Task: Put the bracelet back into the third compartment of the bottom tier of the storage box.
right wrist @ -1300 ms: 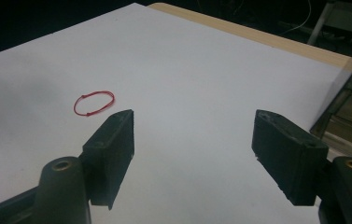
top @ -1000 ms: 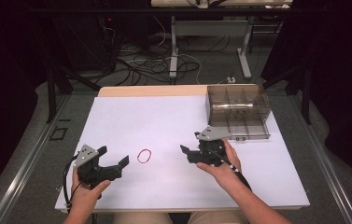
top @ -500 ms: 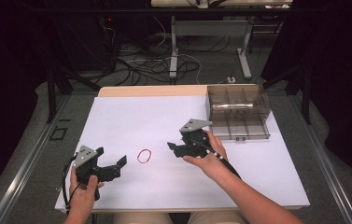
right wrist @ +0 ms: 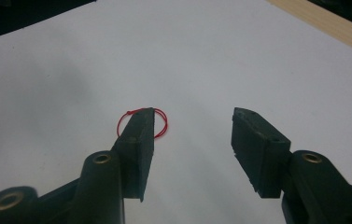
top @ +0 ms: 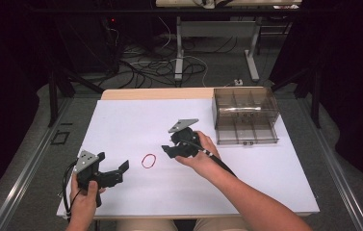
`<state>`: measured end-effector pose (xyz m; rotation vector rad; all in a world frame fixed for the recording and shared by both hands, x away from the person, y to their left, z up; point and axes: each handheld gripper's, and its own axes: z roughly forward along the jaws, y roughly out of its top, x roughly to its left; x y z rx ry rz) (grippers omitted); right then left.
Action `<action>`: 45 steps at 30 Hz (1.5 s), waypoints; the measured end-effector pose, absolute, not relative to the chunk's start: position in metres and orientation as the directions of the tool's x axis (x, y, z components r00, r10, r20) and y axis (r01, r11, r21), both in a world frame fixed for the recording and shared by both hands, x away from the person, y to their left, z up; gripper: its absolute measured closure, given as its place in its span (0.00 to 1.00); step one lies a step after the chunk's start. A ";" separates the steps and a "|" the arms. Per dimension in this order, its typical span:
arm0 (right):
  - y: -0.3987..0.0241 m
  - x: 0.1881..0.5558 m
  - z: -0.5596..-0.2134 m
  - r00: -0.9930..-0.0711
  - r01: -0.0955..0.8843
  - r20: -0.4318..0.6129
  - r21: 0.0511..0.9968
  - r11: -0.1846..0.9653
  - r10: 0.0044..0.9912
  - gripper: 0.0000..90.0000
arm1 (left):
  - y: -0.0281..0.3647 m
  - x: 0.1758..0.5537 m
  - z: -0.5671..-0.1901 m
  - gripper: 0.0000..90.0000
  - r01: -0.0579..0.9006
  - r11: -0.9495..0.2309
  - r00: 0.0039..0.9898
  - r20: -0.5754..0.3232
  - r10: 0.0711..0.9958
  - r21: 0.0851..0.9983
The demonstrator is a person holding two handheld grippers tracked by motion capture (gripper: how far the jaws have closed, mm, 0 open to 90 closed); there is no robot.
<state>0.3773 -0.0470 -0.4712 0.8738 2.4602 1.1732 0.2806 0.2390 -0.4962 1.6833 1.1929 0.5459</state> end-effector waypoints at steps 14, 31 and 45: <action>-0.009 0.391 -0.492 -0.753 0.484 0.044 0.713 0.508 0.656 0.67 | 0.239 0.280 -0.496 0.04 0.463 -0.063 0.433 -0.163 0.887 0.884; 0.008 0.402 -0.513 -0.674 0.601 0.108 0.656 0.457 0.731 0.72 | 0.240 0.281 -0.497 0.04 0.466 -0.061 0.435 -0.169 0.884 0.882; 0.012 0.409 -0.527 -0.607 0.698 0.197 0.595 0.398 0.770 0.78 | 0.240 0.281 -0.497 0.04 0.474 -0.057 0.435 -0.178 0.883 0.879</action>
